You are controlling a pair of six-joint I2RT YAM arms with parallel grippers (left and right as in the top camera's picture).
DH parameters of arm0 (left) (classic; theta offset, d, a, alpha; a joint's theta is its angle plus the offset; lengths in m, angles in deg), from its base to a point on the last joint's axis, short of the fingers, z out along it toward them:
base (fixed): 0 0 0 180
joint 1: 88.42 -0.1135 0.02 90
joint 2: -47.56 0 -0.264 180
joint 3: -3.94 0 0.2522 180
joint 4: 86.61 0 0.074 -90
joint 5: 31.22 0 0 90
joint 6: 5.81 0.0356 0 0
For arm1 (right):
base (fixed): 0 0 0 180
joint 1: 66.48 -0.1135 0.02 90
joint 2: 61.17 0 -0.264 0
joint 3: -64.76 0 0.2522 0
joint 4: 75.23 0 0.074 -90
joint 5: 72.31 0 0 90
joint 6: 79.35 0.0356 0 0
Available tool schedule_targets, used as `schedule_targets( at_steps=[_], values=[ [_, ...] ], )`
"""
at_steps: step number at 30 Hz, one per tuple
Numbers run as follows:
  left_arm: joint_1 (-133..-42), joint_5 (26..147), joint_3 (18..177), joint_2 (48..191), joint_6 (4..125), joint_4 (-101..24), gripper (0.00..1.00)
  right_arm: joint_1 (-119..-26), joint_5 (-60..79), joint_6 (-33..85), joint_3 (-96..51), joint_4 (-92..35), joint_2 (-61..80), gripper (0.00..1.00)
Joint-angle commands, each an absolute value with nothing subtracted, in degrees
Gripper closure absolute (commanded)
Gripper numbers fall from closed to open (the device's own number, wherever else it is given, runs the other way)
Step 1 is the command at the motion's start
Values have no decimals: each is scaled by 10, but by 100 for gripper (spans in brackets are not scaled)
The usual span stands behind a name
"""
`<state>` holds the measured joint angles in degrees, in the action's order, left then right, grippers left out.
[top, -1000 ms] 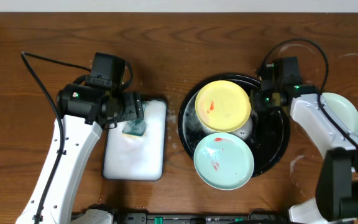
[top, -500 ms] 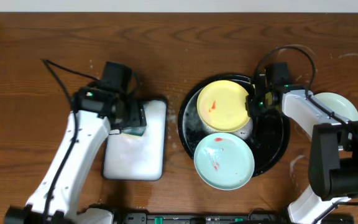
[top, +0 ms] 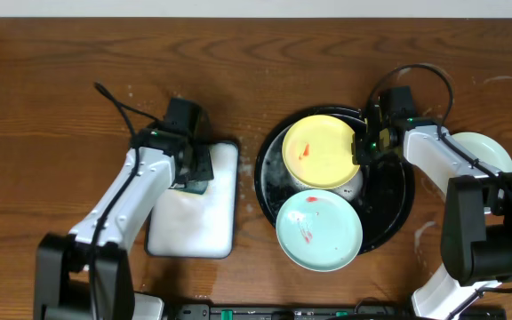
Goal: Clean dirty plates on tray and stack at the side
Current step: 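Grip the rim of the yellow plate with the right gripper, then pick up the sponge with the left gripper and move to yellow plate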
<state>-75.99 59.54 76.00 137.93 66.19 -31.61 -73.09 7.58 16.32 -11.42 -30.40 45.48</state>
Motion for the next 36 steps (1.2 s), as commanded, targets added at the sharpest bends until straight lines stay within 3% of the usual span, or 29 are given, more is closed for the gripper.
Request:
schedule_targets(
  at_steps=[1,7,8,9,10,11,36],
  values=[
    [-761,592,724,1419,672,-376,50,-737,119,161,-97,-282,468,99],
    [-761,583,712,1496,698,-442,54,-737,118,162,-97,-283,468,99],
    [-761,584,712,1511,698,-448,66,-737,118,162,-97,-283,468,99],
    [-761,584,712,1515,698,-449,71,-737,118,162,-97,-283,468,99],
    [-761,584,712,1524,698,-447,88,-737,118,162,-97,-283,468,99],
    [-761,584,712,1525,698,-445,92,-737,118,162,-97,-282,468,99],
    [-761,631,798,1337,673,-218,93,-737,118,163,-97,-278,468,99]
  ],
)
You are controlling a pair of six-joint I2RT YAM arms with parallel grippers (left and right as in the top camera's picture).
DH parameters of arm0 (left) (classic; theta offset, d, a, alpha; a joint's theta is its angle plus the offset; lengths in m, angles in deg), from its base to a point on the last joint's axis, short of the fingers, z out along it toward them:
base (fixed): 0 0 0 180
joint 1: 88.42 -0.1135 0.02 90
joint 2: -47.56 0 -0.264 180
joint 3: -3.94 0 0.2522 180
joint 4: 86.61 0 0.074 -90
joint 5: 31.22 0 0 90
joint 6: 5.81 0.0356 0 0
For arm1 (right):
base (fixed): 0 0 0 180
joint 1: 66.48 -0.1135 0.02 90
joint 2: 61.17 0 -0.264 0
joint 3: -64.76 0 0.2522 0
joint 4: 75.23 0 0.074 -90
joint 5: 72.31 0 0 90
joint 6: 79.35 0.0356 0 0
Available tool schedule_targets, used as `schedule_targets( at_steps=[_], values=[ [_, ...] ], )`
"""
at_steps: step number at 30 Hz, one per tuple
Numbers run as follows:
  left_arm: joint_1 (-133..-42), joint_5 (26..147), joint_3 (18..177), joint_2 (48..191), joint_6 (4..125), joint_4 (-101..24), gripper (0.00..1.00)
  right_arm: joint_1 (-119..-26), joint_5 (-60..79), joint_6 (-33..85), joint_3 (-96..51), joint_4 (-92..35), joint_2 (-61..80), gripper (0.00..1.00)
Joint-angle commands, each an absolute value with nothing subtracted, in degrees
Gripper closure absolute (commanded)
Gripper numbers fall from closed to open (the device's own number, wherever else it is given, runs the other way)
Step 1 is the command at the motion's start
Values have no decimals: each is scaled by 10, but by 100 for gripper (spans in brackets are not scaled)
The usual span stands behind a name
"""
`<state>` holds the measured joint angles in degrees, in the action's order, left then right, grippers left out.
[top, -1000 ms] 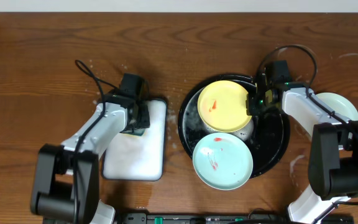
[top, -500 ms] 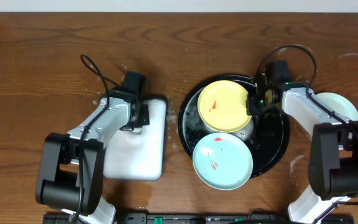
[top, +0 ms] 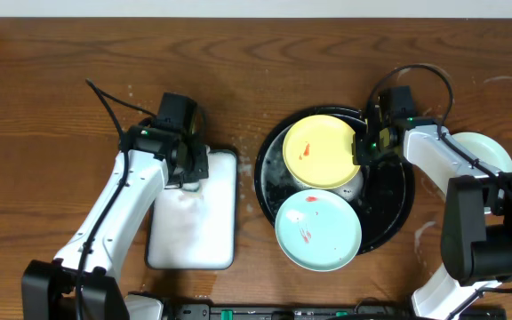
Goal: Clean dirty plates on tray and stack at the side
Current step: 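Pick up the sponge with the left gripper and move to yellow plate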
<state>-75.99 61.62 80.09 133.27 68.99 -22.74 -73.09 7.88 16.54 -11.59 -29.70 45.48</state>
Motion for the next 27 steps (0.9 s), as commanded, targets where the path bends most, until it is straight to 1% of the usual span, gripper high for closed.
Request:
schedule_targets(
  at_steps=[1,4,6,11,17,20,23,27],
  values=[
    [-761,633,793,1337,665,-218,92,-737,118,163,-97,-278,468,99],
    [-761,675,781,1337,644,-219,93,-737,118,164,-97,-278,468,99],
    [-754,673,784,1337,642,-229,93,-737,117,164,-97,-278,468,99],
    [-700,668,877,1337,650,-233,92,-737,117,164,-97,-279,468,99],
    [-620,693,922,1362,605,-329,93,-737,116,164,-97,-278,468,99],
    [-582,733,925,1412,581,-390,92,-737,116,164,-97,-278,468,99],
    [-543,787,941,1497,551,-456,92,-737,116,164,-97,-278,468,99],
    [-517,792,973,1602,537,-514,93,-738,112,164,-97,-278,468,99]
  ],
)
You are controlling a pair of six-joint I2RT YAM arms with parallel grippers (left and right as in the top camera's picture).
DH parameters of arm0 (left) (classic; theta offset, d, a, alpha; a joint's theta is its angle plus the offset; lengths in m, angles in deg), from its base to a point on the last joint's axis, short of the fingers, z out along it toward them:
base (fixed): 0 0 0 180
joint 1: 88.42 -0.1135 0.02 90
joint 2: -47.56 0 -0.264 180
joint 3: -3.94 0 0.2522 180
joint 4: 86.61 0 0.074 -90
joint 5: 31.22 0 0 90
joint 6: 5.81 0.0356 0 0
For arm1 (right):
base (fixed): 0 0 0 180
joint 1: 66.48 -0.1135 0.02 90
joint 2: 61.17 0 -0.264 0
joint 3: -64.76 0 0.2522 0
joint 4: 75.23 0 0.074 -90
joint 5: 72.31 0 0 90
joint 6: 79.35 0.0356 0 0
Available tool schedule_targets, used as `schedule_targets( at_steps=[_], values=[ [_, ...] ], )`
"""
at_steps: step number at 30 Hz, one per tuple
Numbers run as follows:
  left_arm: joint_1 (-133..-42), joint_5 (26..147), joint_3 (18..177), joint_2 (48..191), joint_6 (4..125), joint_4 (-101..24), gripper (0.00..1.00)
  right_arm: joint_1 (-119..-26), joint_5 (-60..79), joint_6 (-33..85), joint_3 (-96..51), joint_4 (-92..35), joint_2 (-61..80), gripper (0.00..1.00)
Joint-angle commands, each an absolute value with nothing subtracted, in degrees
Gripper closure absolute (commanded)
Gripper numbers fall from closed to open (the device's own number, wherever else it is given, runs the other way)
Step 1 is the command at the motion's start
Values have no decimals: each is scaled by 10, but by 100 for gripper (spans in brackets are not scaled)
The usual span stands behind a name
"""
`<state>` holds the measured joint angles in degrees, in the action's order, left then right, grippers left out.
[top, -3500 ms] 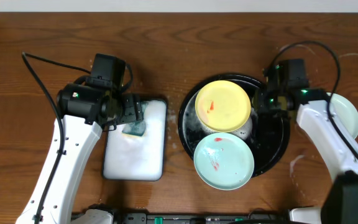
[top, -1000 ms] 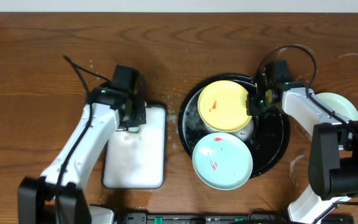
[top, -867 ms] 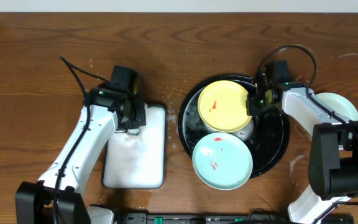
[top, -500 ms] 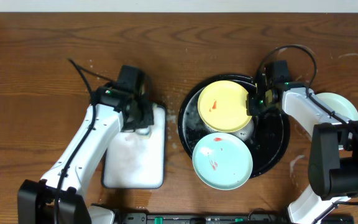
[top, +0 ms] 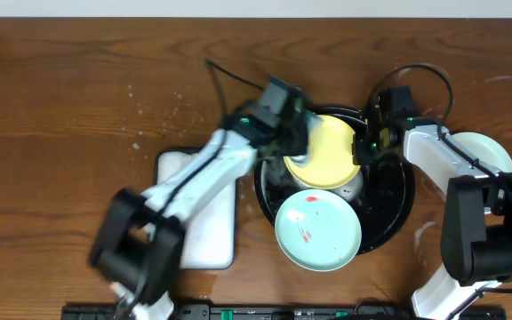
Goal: Clean dirty plates on tray and stack at the side
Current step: 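Pick up the sponge with the left gripper and move to yellow plate, then scrub the yellow plate with the sponge in the left gripper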
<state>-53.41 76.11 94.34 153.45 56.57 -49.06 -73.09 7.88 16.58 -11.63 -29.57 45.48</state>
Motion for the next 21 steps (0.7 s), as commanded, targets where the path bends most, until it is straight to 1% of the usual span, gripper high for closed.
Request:
schedule_targets(
  at_steps=[1,4,8,9,10,11,13,18,21],
  values=[
    [-514,792,979,1619,530,-526,93,-738,110,164,-97,-278,468,99],
    [-505,806,987,1682,512,-568,93,-738,108,164,-97,-278,468,99],
    [-511,793,987,1735,505,-559,93,-738,105,164,-97,-276,468,99],
    [-516,757,987,1743,511,-534,93,-738,105,164,-97,-274,468,99],
    [-523,671,987,1745,520,-489,93,-738,105,164,-97,-271,468,99],
    [-526,615,987,1744,520,-465,93,-738,105,164,-97,-269,468,99],
    [-530,532,990,1740,520,-430,93,-738,105,164,-97,-265,468,99],
    [-526,445,1041,1736,520,-353,93,-738,106,164,-97,-260,468,99],
    [-524,460,1066,1736,519,-341,93,-738,106,164,-97,-257,468,99]
  ],
)
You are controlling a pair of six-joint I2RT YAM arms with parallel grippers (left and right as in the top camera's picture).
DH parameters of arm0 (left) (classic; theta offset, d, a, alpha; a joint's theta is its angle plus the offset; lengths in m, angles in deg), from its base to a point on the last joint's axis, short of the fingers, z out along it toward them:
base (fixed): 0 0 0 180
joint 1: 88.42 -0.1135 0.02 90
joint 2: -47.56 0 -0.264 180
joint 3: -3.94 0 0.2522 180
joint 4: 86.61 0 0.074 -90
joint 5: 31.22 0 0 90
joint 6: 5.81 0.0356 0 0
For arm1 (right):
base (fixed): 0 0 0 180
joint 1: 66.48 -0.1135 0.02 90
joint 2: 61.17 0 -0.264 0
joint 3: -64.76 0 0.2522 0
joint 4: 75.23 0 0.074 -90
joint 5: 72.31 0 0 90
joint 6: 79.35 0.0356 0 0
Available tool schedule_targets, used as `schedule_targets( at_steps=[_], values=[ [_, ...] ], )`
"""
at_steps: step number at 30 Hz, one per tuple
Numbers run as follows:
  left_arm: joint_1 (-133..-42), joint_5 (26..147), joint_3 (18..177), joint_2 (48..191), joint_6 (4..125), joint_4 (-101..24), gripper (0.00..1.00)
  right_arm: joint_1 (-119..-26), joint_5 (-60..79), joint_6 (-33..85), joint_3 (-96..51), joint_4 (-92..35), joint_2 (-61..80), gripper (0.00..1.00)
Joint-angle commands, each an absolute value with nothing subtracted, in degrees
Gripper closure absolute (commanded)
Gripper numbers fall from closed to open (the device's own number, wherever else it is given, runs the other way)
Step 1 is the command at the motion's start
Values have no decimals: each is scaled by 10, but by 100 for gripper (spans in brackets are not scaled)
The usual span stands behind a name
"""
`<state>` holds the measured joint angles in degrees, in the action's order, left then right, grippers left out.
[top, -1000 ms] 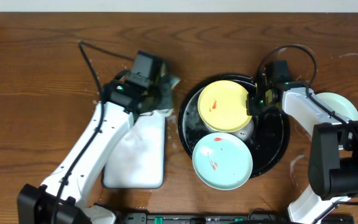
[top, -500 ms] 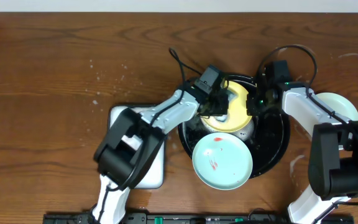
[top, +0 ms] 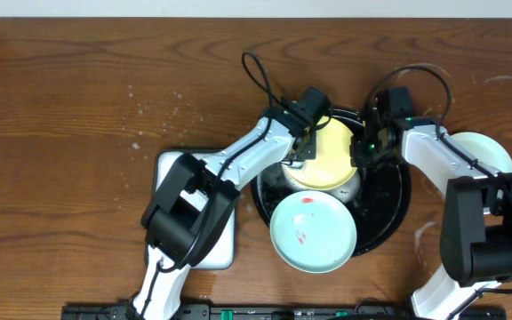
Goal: Clean dirty plates on tray and stack at the side
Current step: 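Scrub the yellow plate with the sponge in the left gripper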
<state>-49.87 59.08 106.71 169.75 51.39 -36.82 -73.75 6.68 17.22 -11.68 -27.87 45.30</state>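
Observation:
A black round tray (top: pixel 396 209) holds two plates. The yellow plate (top: pixel 334 156) lies at its back, raised over something white (top: pixel 356 185). At the tray's front, a light blue plate (top: pixel 314 233) with red smears overhangs the rim. My left gripper (top: pixel 302 153) reaches across from the left and is down on the yellow plate's left part; its jaws are hidden under the wrist. My right gripper (top: pixel 360 151) is at the yellow plate's right rim and appears shut on it.
A white rectangular pad (top: pixel 194 209) lies left of the tray, under my left arm. A pale green plate (top: pixel 492 151) sits at the far right, partly under my right arm. Cables loop above both wrists.
My left gripper has shifted a little to the right, further onto the yellow plate. The blue plate has slid slightly toward the front left. The right gripper has not moved.
My left gripper was down on the white pad over a dark green thing. It then stood at the pad's back edge and the green thing no longer lay there. After that it was at the yellow plate's left rim, and now on the plate. The right gripper stayed at the rim throughout.

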Motion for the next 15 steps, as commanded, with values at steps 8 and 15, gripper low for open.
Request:
schedule_targets(
  at_steps=[8,15],
  values=[
    [-501,715,1068,1751,381,-436,93,-738,106,163,-97,-257,468,99],
    [-450,780,1068,1758,332,-449,92,-738,106,163,-97,-257,468,99]
  ],
)
